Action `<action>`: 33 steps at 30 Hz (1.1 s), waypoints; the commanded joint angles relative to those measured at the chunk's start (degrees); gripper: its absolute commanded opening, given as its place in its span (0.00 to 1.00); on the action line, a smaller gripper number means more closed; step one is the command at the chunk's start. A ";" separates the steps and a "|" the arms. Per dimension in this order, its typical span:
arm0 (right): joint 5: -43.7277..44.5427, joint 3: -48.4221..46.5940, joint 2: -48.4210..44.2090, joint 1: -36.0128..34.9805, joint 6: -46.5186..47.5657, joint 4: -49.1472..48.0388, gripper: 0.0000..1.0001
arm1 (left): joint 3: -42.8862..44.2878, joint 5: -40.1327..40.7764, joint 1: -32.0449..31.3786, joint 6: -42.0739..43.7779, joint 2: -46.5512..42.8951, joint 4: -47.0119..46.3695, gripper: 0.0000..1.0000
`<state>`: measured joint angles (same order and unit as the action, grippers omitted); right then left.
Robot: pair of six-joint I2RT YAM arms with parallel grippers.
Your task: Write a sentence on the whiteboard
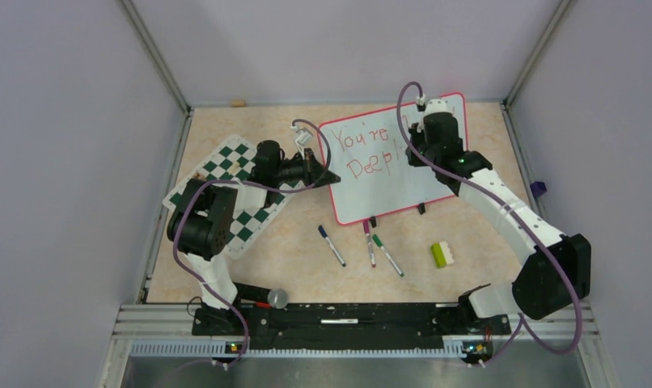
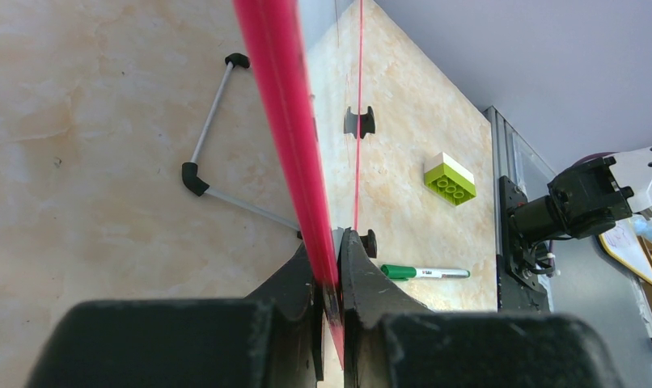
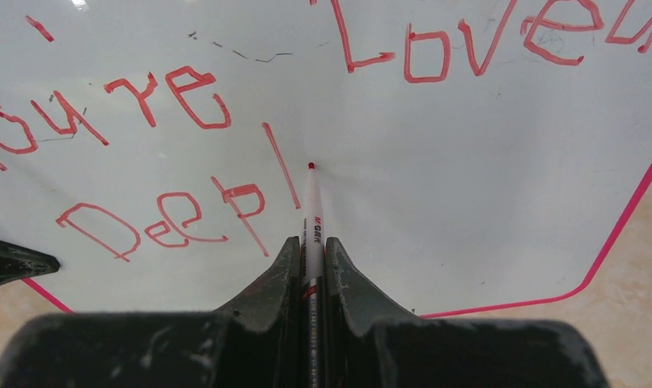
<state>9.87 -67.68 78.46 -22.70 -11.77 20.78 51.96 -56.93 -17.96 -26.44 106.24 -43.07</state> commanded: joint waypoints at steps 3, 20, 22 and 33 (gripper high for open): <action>0.18 -1.99 0.34 1.64 -1.05 -1.62 0.00 | -2.10 2.87 -1.11 12.22 0.92 2.77 0.00; 1.17 3.89 -2.81 2.89 -1.94 -1.33 0.00 | -2.16 2.87 -1.12 12.22 0.83 2.73 0.00; 1.55 2.94 -2.30 3.34 -2.10 -1.43 0.00 | -2.18 2.88 -1.12 12.22 0.83 2.77 0.00; 0.87 -2.56 1.27 3.77 -1.84 -2.23 0.00 | -2.20 2.96 -1.12 12.29 0.93 2.76 0.00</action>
<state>10.59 -66.39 78.59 -19.62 -13.28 21.04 51.96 -56.75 -17.96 -26.46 106.24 -42.94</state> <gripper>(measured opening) 0.095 0.089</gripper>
